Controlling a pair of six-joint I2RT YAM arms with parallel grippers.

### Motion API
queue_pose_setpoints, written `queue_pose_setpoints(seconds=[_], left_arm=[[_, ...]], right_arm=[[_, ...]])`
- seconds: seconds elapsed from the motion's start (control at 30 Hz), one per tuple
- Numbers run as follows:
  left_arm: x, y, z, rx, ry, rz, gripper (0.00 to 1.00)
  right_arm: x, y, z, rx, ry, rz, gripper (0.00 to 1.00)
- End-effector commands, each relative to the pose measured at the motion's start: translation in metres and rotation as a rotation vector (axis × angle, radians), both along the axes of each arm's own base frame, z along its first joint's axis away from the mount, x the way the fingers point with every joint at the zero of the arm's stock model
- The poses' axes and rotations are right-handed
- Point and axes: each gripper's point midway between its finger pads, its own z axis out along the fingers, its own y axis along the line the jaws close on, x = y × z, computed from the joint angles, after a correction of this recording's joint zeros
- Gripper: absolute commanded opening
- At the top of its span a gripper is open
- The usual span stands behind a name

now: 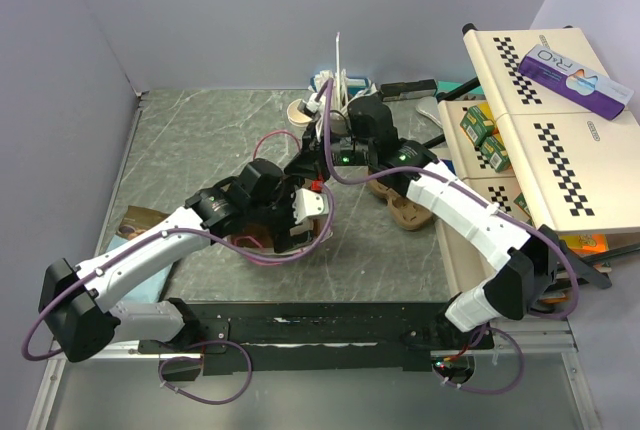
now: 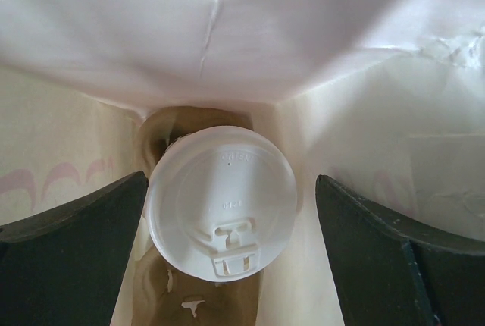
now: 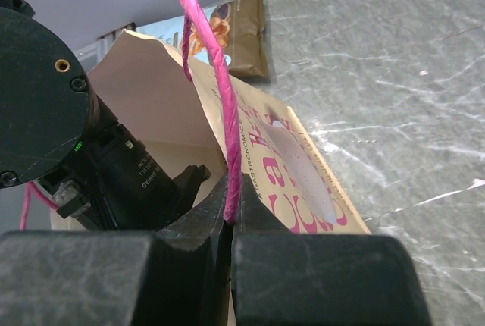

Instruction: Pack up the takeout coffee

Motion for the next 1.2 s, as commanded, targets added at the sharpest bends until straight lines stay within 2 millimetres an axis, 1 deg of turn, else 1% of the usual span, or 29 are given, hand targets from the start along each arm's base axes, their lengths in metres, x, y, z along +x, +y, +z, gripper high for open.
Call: queue_pose_setpoints(seconds=[0.0, 0.07, 0.2, 0.37, 0.4, 0.47, 0.6, 0.73, 0.8, 0.83, 1.1, 1.17], left_arm=[[0.021, -0.005, 0.064, -0.191, -0.163, 0.049, 1.0], [0.021, -0.006, 0.064, -0.201, -0.172, 0.043, 0.99], [0.024, -0.007, 0.056, -0.209, -0.153, 0.051, 0.99], [0.03, -0.006, 0.058, -0.236, -0.149, 0.069, 0.99], [0.033, -0.004, 0.061, -0.245, -0.152, 0.078, 0.99], [0.035, -0.002, 0.063, -0.255, -0.145, 0.078, 1.0], [0.037, 0.0, 0.075, -0.285, -0.139, 0.076, 0.99], [0.04, 0.0, 0.077, -0.296, -0.131, 0.077, 0.99], [0.043, 0.003, 0.085, -0.325, -0.125, 0.092, 0.98], [0.045, 0.004, 0.094, -0.365, -0.124, 0.099, 0.98], [0.058, 0.007, 0.116, -0.436, -0.117, 0.15, 0.98], [0.059, 0.006, 0.115, -0.44, -0.103, 0.149, 0.98]], right_arm=[[0.003, -0.019, -0.059, -0.138, 0.234, -0.061, 0.0], [0.006, -0.02, -0.065, -0.142, 0.263, -0.065, 0.0], [0.016, -0.021, -0.074, -0.15, 0.288, -0.086, 0.0], [0.024, -0.018, -0.073, -0.136, 0.305, -0.093, 0.0], [0.025, -0.017, -0.072, -0.133, 0.302, -0.094, 0.0], [0.028, -0.017, -0.071, -0.126, 0.306, -0.096, 0.0], [0.033, -0.016, -0.073, -0.117, 0.325, -0.109, 0.0], [0.038, -0.016, -0.075, -0.116, 0.327, -0.118, 0.0], [0.04, -0.016, -0.077, -0.12, 0.333, -0.123, 0.0], [0.043, -0.016, -0.075, -0.118, 0.329, -0.127, 0.0], [0.051, -0.014, -0.08, -0.118, 0.342, -0.136, 0.0], [0.053, -0.014, -0.08, -0.116, 0.345, -0.139, 0.0]])
